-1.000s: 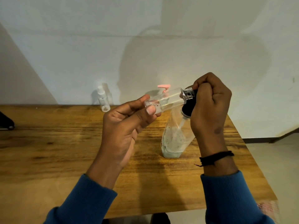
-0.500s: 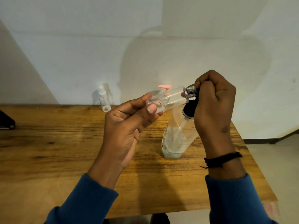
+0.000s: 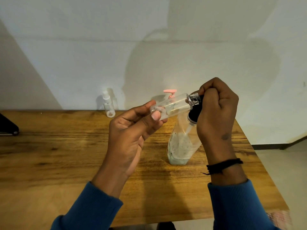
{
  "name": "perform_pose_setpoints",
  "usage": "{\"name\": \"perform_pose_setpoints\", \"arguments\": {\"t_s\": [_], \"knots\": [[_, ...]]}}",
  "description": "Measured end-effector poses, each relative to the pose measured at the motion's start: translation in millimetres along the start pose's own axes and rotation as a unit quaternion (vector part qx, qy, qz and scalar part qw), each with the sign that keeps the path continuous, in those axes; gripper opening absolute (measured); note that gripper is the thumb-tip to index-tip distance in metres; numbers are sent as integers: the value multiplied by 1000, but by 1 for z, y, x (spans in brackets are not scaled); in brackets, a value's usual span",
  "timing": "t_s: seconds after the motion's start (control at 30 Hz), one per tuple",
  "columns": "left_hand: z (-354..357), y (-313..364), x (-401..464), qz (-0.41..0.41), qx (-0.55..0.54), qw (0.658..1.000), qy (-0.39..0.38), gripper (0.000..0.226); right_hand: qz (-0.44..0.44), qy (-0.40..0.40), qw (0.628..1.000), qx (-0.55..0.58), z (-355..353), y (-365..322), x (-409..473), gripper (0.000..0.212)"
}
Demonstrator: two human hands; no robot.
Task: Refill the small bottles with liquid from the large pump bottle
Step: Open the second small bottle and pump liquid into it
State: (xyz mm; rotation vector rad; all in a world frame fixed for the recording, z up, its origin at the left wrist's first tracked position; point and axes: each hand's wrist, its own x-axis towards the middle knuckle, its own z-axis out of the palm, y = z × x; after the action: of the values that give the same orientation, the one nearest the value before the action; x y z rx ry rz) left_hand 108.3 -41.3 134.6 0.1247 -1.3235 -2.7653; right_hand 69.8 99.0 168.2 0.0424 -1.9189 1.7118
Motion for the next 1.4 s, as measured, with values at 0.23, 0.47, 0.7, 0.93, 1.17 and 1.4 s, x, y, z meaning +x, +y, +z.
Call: {"name": "perform_pose_setpoints", "arguments": {"t_s": [0.23,0.47,0.7,0.93,1.17,1.4], "knots": [[2,1,-1,0,1,1000,-6,32,-1,-4,1000,5,-2,0,1,26],[3,0,-1,3,2,1000,-13,31,-23,-2,999,-41,-5,1,5,24],[-1,-1,-1,8,11,1000,-9,34,1,4,1000,-3,0,5,0,21],[-2,-2,0,9,3,1000,-6,30,-5,-4,1000,3,-2,6,-1,22],[0,-1,0,-1,5,1000,-8,33,-28,7,999,-40,-4,6,4,22],[-3,-1,1,-2,2,1000,5,41,-53,-5,998,-15,1,11,2,25]]}}
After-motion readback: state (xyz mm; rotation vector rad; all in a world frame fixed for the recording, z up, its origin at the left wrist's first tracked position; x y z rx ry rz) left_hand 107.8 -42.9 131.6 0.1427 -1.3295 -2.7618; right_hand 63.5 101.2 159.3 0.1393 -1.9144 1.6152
